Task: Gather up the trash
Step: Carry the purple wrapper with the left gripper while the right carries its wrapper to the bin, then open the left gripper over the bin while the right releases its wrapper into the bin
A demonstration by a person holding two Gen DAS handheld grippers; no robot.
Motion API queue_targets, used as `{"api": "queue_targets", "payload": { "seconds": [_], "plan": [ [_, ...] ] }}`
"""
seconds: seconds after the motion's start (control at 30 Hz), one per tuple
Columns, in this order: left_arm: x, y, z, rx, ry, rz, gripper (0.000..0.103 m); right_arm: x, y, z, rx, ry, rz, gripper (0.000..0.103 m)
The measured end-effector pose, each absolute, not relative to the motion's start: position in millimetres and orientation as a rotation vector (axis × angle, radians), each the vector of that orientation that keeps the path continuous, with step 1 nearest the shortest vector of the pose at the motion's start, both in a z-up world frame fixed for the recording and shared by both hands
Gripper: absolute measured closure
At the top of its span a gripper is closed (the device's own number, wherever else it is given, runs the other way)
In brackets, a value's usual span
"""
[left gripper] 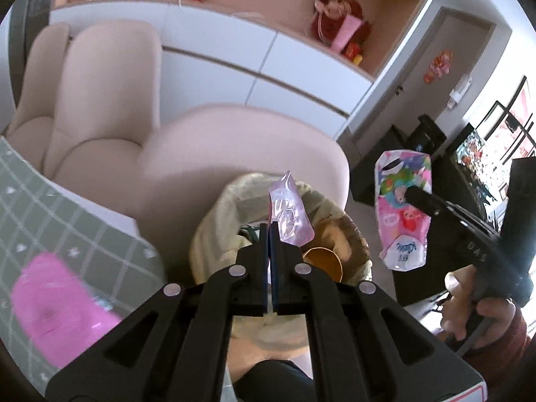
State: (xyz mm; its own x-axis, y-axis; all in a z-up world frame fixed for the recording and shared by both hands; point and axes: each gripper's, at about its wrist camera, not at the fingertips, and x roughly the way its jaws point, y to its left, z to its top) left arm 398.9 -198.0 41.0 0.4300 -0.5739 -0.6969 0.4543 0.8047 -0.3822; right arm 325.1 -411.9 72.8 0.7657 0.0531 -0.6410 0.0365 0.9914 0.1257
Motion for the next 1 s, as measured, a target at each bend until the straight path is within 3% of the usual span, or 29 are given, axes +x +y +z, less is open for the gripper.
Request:
{"api": "queue_targets", "payload": {
  "seconds": [0.2,0.27,0.3,0.33,0.77,1.0],
  "plan": [
    [418.4,-237.2,8.9,-0.114,1.014,-0.69,0.101,340.1,-432.9,56.1,0.16,0.729,-0.008,0.096],
    [421.5,-241.4,3.1,-0.12,1.04,-0.691,0.085,345.4,-431.3,51.5,0.157,0.743,0.004,0.096],
    [422.8,-241.3,2.5,-0.119,1.04,-0.685,0.069,348.5,-429.7,47.2,0.156,0.755,0.014,0.096],
    [420.2,-236.5,3.1,-0.113,1.026,-0.677,0.065,350.7,-428.0,43.3,0.155,0.765,0.02,0.096],
    [375.1,-185.1,44.3,-0.077,0.898,-0.543,0.063,386.8,-398.2,6.5,0.209,0.861,0.093,0.096],
    [298.3,-104.9,49.7,-0.088,0.84,-0.442,0.046,399.7,-370.7,-22.8,0.223,0.923,0.086,0.096]
  ]
}}
